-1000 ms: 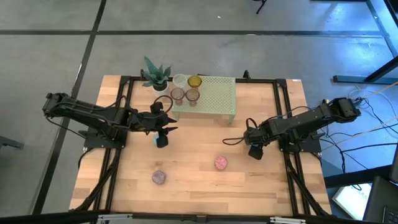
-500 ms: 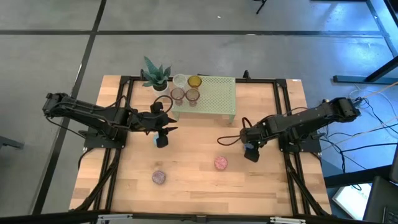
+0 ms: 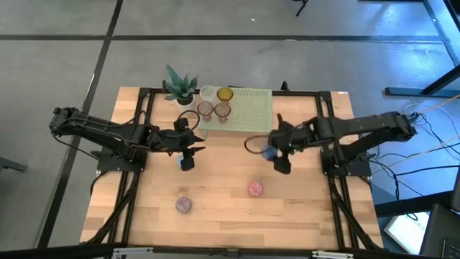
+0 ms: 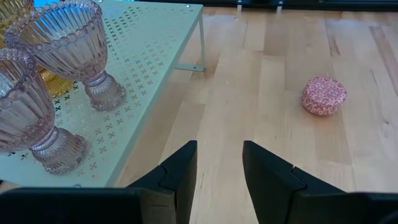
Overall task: Pick & Place candle stick holders
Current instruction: Put the blue scented candle on the shelf, then put the pink scented candle on the shelf
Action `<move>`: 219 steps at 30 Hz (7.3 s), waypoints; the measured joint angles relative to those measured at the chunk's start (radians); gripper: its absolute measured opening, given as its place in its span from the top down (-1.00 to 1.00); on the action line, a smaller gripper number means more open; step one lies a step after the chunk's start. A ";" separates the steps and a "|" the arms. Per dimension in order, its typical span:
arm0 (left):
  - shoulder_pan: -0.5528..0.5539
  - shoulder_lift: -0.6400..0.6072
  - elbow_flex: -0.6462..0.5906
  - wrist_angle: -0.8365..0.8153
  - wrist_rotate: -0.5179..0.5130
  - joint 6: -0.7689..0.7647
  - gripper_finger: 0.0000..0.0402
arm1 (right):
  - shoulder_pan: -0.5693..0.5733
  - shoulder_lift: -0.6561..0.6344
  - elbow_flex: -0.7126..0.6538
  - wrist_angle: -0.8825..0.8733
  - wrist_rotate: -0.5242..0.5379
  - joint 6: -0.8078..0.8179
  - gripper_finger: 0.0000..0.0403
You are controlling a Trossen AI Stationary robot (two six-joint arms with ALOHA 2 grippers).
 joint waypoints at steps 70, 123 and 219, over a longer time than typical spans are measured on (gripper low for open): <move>0.000 0.000 0.000 0.005 0.000 -0.053 0.38 | -0.627 0.536 0.496 -0.254 0.098 -0.588 -0.54; 0.000 0.000 0.000 0.005 0.000 -0.053 0.38 | -0.608 0.539 0.499 -0.289 0.058 -0.586 -0.78; 0.000 0.000 0.000 0.005 0.000 -0.055 0.38 | 0.159 0.546 0.013 0.299 -0.192 -0.192 -0.78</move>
